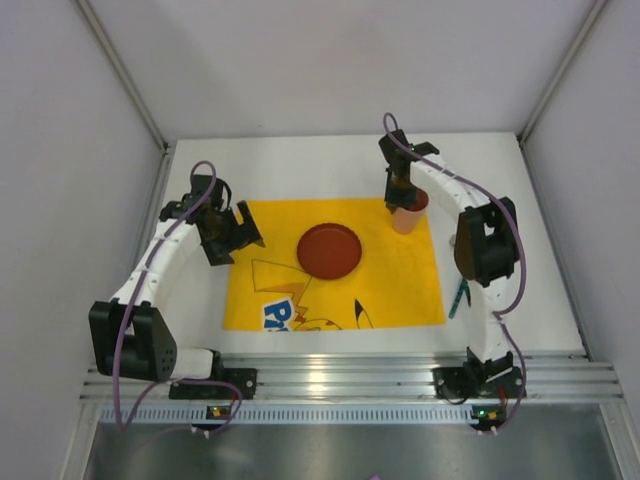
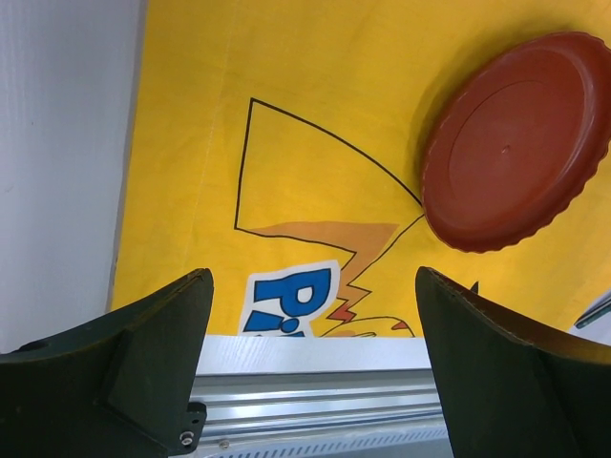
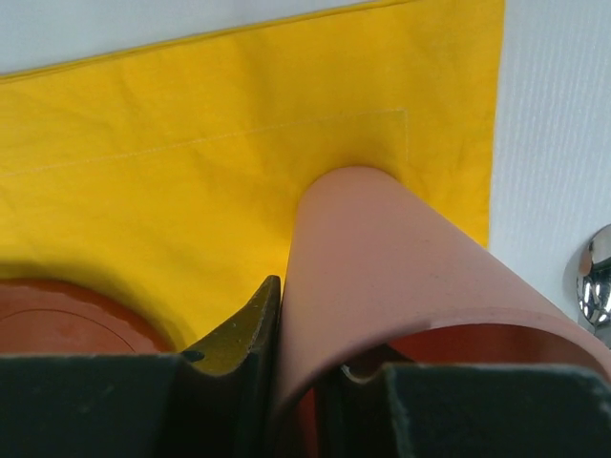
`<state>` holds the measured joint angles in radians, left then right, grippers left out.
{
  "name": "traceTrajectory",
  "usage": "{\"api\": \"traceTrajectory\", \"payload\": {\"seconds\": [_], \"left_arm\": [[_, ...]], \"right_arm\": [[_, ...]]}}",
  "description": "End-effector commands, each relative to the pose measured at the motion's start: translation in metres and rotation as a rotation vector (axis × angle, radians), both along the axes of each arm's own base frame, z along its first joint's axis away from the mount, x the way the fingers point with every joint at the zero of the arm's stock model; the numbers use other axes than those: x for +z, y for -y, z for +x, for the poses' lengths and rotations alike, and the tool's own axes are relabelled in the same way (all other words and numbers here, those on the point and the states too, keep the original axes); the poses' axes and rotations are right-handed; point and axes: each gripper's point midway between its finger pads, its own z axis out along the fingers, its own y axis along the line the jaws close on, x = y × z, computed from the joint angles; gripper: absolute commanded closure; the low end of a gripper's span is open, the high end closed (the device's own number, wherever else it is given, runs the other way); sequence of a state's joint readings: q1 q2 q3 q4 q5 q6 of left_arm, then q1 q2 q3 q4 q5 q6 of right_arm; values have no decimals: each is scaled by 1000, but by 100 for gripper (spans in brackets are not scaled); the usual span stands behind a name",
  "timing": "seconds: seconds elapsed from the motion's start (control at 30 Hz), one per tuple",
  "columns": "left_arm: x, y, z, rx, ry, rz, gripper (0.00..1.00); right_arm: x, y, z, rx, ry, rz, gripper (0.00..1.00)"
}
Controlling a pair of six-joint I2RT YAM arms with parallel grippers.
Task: Set the dinner table for one person
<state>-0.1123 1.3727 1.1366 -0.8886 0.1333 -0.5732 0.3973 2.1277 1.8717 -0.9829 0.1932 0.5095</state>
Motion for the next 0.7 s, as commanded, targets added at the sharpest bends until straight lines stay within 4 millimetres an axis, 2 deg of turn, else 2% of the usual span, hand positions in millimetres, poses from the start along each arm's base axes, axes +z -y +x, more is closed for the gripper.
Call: {"api": "traceTrajectory", "payload": {"seconds": [0.0,0.03,0.07,0.1,0.2,0.27,0.37,0.4,0.57,0.63,0.67], "left_arm": [[6,-3,0,7,41,1,8],[6,-2,-1,8,40,-3,8],[5,-2,0,10,41,-6,8],[5,-1,0,13,43,-7,8],[5,1,0,17,47,-20,8],[5,2,-1,19,47,-32,8],[4,4,0,23,55,-45,8],[3,5,0,22,59,-48,7],[-3,6,1,10,54,-50,6],[-5,6,3,2,45,-47,6],[-3,6,6,0,50,-46,5]], "right_arm": [[34,-11,14,-6,138,69,96],[32,-12,12,3,130,73,89],[26,-12,9,10,112,71,70],[23,-11,7,14,106,69,61],[24,-9,3,14,105,58,44],[37,-6,4,13,136,57,38],[63,-1,5,27,187,48,15],[76,2,6,28,207,35,3],[129,10,-3,29,275,35,0],[152,16,-13,29,306,40,0],[158,19,-19,28,308,36,0]]}}
